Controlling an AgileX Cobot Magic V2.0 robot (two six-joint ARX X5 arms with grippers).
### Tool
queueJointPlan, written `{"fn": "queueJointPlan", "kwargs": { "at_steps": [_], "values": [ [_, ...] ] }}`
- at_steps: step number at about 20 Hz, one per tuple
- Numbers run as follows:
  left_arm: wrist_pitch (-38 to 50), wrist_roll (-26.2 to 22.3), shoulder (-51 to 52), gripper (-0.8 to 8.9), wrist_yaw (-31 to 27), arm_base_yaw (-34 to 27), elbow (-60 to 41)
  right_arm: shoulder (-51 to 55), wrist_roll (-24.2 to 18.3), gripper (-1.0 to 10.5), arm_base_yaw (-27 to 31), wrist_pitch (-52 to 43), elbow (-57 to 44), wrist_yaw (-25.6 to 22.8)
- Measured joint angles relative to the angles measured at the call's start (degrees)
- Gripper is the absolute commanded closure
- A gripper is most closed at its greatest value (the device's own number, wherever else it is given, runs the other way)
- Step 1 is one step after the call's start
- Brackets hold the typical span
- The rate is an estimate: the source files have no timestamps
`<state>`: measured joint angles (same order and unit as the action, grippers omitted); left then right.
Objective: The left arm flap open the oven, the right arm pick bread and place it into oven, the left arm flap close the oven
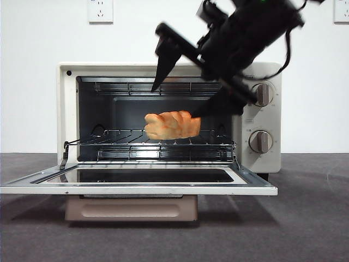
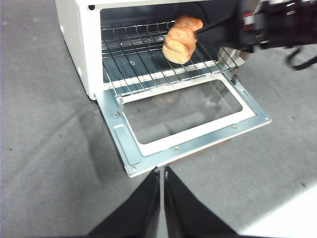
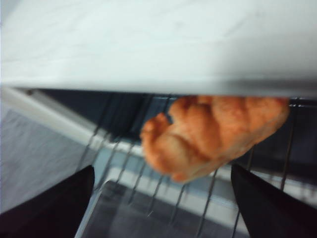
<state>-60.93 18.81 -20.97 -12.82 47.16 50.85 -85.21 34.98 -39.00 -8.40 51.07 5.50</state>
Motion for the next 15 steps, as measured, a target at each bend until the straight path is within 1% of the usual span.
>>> {"fn": "queueJointPlan", "kwargs": {
  "at_steps": [2,4,8,10,11,13,15],
  "values": [
    [1.2,0.0,0.0,7.94,-1.4,0.0,0.0,4.4,-0.1,5.1,-0.7,5.7,0.0,1.6],
    [3.6,0.0,-0.4,7.94,-2.1,0.0,0.0,9.5,-1.4,5.1,-1.6,12.5,0.0,3.1],
    [9.3,-0.7,-5.0,7.99,-2.1,0.0,0.0,22.1,-7.4,5.1,-1.9,25.5,0.0,10.5],
    [9.9,-2.0,-8.7,7.99,-2.1,0.0,-0.1,28.3,-9.7,5.1,-1.9,30.8,0.0,12.5],
    [9.9,-2.4,-11.3,7.99,-1.6,0.0,-0.3,31.2,-10.7,5.1,-1.9,33.3,0.0,12.5],
    [10.4,-3.2,-16.1,8.0,2.4,-1.0,-0.6,37.0,-12.6,5.1,-1.9,38.3,0.0,12.5],
    [12.3,-4.6,-19.7,8.01,7.3,-3.5,-0.8,42.5,-14.2,5.1,-1.9,44.1,0.0,12.2]
  ]
}}
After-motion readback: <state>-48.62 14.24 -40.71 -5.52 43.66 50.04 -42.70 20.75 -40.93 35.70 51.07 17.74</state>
